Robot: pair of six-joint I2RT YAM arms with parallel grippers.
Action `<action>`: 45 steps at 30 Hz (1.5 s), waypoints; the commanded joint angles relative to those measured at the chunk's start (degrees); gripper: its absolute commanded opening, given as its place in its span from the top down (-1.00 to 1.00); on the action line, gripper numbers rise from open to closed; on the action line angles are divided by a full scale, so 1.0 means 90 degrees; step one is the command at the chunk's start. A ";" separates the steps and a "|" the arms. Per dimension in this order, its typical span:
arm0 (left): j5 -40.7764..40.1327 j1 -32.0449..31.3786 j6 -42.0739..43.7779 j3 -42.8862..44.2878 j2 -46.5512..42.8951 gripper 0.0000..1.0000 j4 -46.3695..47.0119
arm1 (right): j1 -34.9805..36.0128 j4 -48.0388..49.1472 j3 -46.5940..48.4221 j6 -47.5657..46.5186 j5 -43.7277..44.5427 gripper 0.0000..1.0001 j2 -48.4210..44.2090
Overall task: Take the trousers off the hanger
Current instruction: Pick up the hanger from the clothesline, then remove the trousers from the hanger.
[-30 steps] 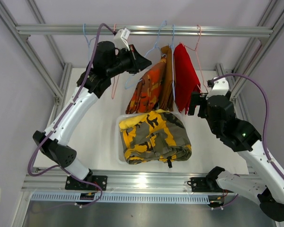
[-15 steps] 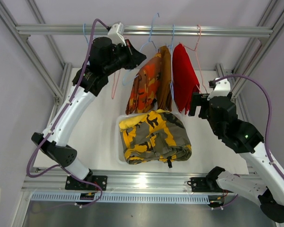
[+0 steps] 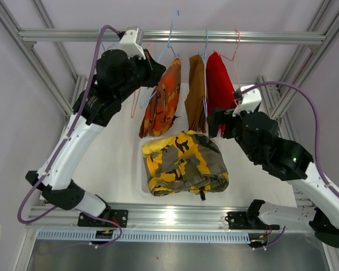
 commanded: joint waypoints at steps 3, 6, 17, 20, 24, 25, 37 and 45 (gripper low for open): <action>-0.1182 -0.0646 0.0771 0.0225 -0.1063 0.99 0.1083 | 0.0817 0.0358 0.0764 -0.0244 0.0413 -0.99 0.0789; -0.2031 -0.1046 0.0918 0.0041 -0.1346 0.99 0.1014 | 0.1101 0.0532 0.1058 -0.0205 0.0491 -0.99 0.1084; -0.4863 -0.2278 0.1729 -0.1229 -0.2138 0.99 0.1619 | 0.2331 0.1295 0.1410 -0.0322 0.0589 -0.99 0.2207; -0.5508 -0.2620 0.1894 -0.2088 -0.2421 0.99 0.2018 | 0.2488 0.1422 0.1341 -0.0254 0.0705 -0.99 0.2431; -0.6017 -0.2884 0.2003 -0.3260 -0.2802 0.99 0.2518 | 0.2752 0.1665 0.1039 -0.0059 0.1037 -0.99 0.2608; -0.6143 -0.2913 0.1974 -0.3387 -0.2918 0.99 0.2537 | 0.2782 0.1725 0.0874 -0.0029 0.1105 -0.99 0.2637; -0.6369 -0.3128 0.1476 -0.4628 -0.3622 0.99 0.2255 | 0.2753 0.3472 -0.0835 0.0313 0.1440 -0.99 0.2315; -0.6339 -0.3274 0.1250 -0.4648 -0.3759 0.99 0.1961 | 0.2489 0.5386 -0.1383 -0.0340 0.0531 -0.99 0.2617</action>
